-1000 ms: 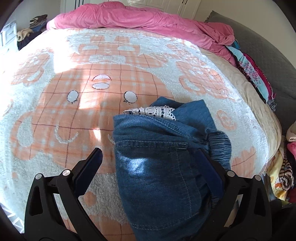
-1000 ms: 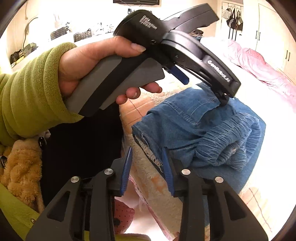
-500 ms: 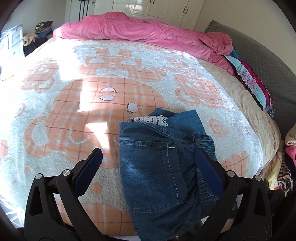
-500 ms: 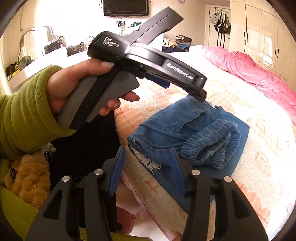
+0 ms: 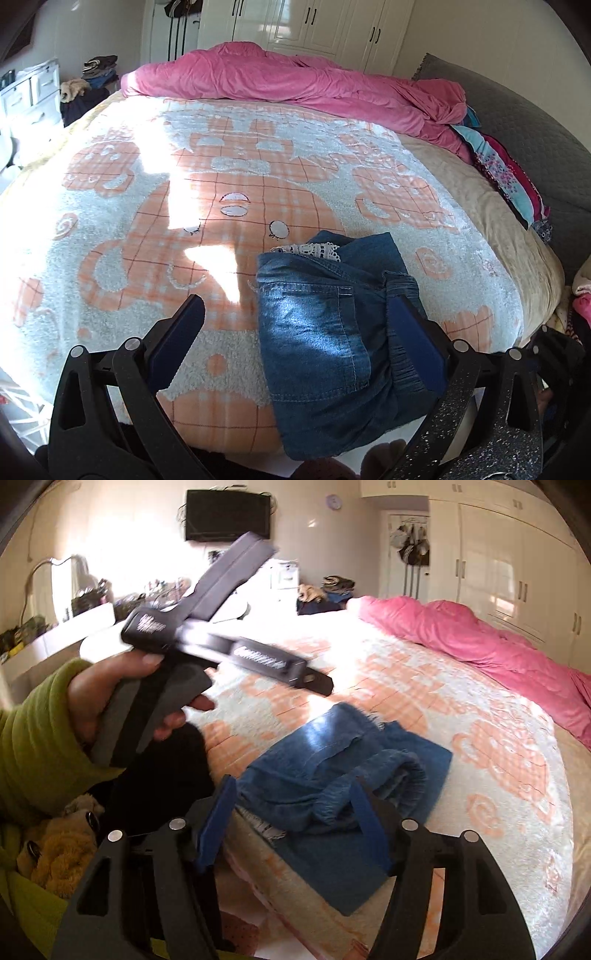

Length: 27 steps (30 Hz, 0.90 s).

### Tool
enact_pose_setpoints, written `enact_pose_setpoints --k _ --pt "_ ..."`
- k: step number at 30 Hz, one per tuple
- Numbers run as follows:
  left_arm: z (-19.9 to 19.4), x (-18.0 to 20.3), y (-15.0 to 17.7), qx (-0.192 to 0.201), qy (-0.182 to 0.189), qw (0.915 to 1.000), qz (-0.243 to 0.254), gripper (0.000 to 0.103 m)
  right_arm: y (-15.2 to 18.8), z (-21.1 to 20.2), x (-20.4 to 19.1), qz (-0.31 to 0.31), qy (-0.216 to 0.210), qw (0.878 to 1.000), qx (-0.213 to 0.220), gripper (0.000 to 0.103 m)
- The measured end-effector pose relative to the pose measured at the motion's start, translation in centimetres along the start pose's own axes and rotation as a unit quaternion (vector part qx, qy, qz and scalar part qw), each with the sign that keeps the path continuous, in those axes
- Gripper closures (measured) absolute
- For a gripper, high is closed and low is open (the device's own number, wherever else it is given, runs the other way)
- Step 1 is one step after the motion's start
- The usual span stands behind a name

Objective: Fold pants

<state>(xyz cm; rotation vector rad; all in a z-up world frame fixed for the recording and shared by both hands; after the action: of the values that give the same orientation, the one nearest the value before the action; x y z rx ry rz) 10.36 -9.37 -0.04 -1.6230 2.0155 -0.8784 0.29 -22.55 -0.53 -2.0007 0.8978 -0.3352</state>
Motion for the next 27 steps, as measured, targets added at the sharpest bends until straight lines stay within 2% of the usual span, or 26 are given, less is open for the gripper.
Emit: enact_pose_setpoints --k 4,5,9,16,21,27 --pt "-0.5 -0.1 0.2 0.004 -0.006 1.0 0.001 0.009 -0.6 -0.7 1.5 0.022 0.021 0.999 0.012 0.039" --pt "-0.6 -0.1 0.3 0.004 -0.007 1.0 0.001 0.009 -0.8 -0.8 2.0 0.032 0.029 0.999 0.015 0.034" --pt "-0.6 -0.4 0.8 0.002 -0.009 1.0 0.001 0.009 -0.9 -0.9 4.4 0.08 0.05 0.995 0.021 0.034" --pt "0.7 -1.8 2.9 -0.02 -0.021 0.9995 -0.008 0.009 0.5 0.1 8.1 0.14 0.105 0.985 -0.001 0.034" --pt "1.3 -2.7 4.2 -0.031 -0.023 0.9991 -0.018 0.009 1.4 0.8 9.5 0.168 0.12 0.978 -0.012 0.034" --pt "2.5 -2.2 5.5 -0.048 0.005 0.9983 -0.032 0.009 2.4 2.5 10.1 0.179 0.126 0.975 -0.038 0.034"
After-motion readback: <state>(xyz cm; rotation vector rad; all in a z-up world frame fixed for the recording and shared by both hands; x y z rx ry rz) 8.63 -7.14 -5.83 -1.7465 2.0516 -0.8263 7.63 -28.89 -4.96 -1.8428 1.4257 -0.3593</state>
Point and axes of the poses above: each gripper's, at about its wrist camera, not at the fingertips, and z roughly the way its jaws point, x to its right, y to its underside, the point moved 6 cm from there along z, roughly the way its jaws point, and after that the axes turned 8 degrees about z, right-handed, at the moved point
